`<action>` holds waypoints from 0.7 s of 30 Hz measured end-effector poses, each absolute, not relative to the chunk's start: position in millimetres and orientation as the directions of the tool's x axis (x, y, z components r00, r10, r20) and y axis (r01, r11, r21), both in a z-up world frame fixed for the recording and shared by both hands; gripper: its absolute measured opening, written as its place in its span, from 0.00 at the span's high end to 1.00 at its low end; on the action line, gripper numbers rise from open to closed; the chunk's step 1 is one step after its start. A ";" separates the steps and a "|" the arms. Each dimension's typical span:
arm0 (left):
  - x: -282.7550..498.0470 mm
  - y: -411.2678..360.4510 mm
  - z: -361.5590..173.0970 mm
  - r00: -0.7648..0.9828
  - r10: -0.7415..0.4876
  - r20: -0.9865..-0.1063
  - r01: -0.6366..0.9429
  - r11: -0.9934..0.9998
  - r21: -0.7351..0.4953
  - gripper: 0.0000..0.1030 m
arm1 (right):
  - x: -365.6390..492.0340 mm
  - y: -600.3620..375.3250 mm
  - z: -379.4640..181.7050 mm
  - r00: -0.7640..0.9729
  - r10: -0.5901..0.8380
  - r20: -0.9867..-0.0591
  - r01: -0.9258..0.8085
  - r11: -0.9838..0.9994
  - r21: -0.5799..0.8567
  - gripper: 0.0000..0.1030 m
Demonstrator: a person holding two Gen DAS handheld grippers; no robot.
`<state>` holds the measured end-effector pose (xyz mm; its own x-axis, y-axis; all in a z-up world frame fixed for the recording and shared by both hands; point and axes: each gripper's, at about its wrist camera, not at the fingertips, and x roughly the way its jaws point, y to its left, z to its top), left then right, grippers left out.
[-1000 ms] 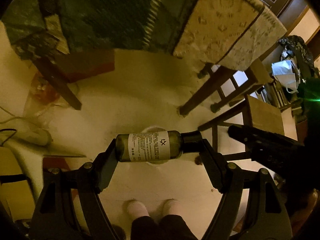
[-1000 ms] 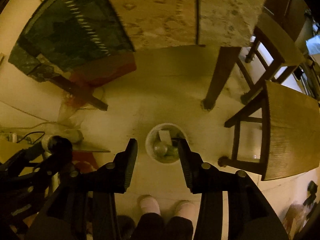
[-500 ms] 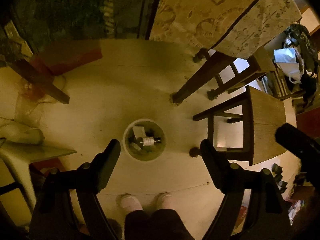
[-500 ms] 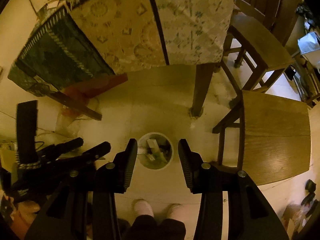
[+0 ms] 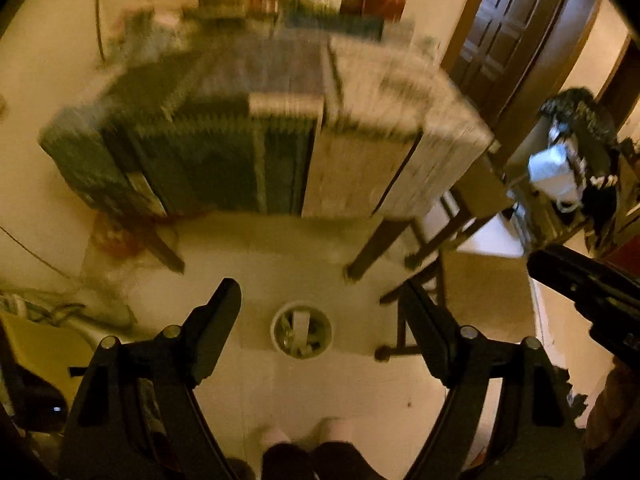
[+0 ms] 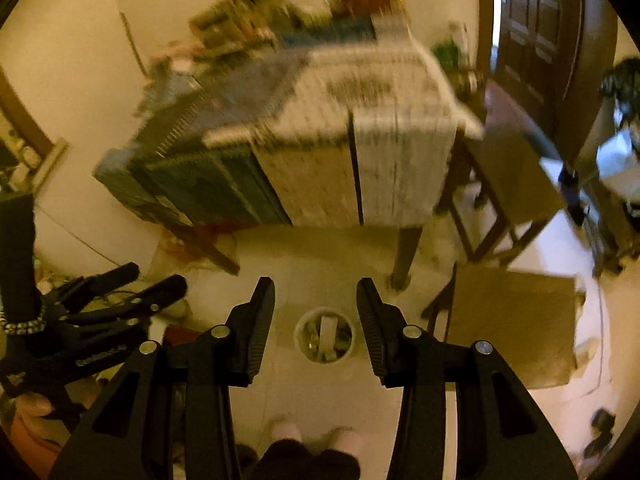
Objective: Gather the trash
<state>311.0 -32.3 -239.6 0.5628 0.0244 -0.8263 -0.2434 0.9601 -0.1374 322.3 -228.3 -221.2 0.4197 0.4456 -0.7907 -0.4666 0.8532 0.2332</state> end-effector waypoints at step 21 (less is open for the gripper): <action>56.2 -74.3 14.5 0.909 0.024 -0.417 -0.092 0.985 -0.144 0.21 | 107.0 -267.8 -8.3 0.720 0.567 -0.401 -0.561 0.815 0.145 0.62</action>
<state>56.2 -74.3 14.5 0.9086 0.0237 -0.4169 -0.0917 0.9853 -0.1439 107.0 -267.8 -8.3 0.7196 0.5667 -0.4012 -0.5612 0.8150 0.1447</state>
